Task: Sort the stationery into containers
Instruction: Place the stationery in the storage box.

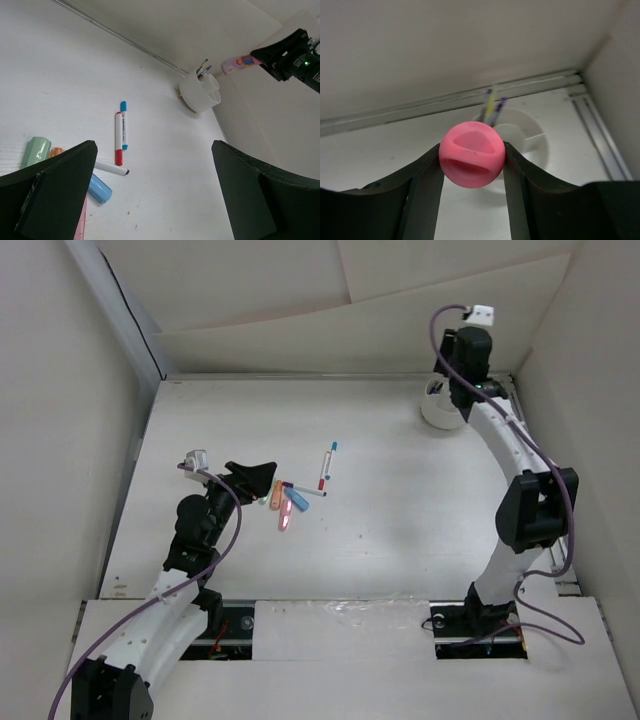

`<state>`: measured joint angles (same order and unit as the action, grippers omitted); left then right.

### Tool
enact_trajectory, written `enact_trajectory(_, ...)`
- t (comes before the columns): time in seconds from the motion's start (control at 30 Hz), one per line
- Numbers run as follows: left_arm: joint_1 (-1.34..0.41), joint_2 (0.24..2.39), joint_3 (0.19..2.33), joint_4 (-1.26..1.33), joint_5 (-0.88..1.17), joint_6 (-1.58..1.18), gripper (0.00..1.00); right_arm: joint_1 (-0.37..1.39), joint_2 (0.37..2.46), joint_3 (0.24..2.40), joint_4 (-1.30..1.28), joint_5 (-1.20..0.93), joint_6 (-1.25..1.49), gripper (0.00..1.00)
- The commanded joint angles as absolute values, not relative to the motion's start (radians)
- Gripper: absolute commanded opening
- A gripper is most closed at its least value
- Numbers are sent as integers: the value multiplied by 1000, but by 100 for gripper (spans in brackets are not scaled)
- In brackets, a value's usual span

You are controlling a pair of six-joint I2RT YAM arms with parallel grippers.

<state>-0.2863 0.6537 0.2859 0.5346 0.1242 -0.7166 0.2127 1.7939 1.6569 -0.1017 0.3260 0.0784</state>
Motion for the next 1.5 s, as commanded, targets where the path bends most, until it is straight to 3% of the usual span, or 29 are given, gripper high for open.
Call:
enact_trajectory(0.0, -287, 657, 305, 604, 141, -726, 100, 140, 1782, 1721, -77, 377, 140, 16)
enact_trajectory(0.37, -287, 712, 305, 634, 160, -735, 100, -24, 1875, 1810, -77, 339, 152, 15)
enact_trajectory(0.7, -287, 721, 305, 634, 160, -735, 100, -25, 1953, 1818, -77, 232, 172, 14)
enact_trajectory(1.33, -287, 730, 305, 634, 160, -735, 100, 37, 1928, 1674, -35, 301, 183, 12)
enact_trajectory(1.43, -287, 721, 305, 634, 160, -735, 100, 46, 1918, 1674, -35, 325, 183, 19)
enact_trajectory(1.47, -287, 721, 305, 634, 160, -735, 100, 46, 1907, 1664, -35, 336, 192, 28)
